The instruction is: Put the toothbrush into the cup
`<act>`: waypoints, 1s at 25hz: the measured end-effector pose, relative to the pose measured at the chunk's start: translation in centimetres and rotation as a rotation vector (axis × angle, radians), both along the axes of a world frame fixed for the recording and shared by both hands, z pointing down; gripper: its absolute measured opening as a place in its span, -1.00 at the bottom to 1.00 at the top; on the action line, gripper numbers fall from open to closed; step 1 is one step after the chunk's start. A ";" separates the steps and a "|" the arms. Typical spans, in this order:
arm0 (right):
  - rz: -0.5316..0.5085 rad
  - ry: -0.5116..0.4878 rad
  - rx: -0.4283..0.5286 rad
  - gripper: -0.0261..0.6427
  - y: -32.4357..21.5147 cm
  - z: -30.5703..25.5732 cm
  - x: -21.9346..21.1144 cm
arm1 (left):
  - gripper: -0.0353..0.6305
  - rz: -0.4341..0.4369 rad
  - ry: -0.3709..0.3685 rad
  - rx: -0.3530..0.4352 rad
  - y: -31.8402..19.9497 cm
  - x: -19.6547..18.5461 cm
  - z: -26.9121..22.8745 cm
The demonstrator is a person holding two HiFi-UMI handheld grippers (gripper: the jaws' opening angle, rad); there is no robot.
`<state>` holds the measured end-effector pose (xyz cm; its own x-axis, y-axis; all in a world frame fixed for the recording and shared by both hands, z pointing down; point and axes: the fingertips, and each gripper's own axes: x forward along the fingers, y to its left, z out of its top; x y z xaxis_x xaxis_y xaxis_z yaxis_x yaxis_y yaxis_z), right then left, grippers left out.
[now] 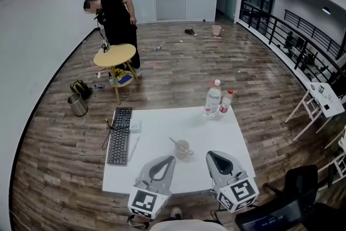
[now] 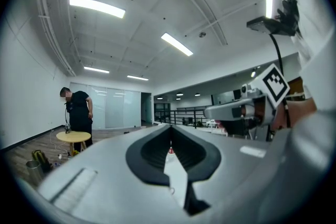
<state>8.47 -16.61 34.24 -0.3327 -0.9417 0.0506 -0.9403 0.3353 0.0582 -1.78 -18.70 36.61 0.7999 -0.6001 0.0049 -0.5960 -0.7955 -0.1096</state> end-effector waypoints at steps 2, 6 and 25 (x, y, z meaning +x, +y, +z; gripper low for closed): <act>0.005 -0.013 -0.015 -0.91 0.5 0.3 0.3 | -0.87 0.010 -0.004 -0.002 0.8 0.2 0.2; 0.003 -0.018 -0.021 -0.91 1.5 0.3 0.4 | -0.87 -0.002 0.021 -0.015 2.2 0.5 -0.3; -0.007 0.005 -0.012 -0.91 9.9 0.2 2.7 | -0.87 -0.012 0.043 -0.026 9.8 3.4 -0.7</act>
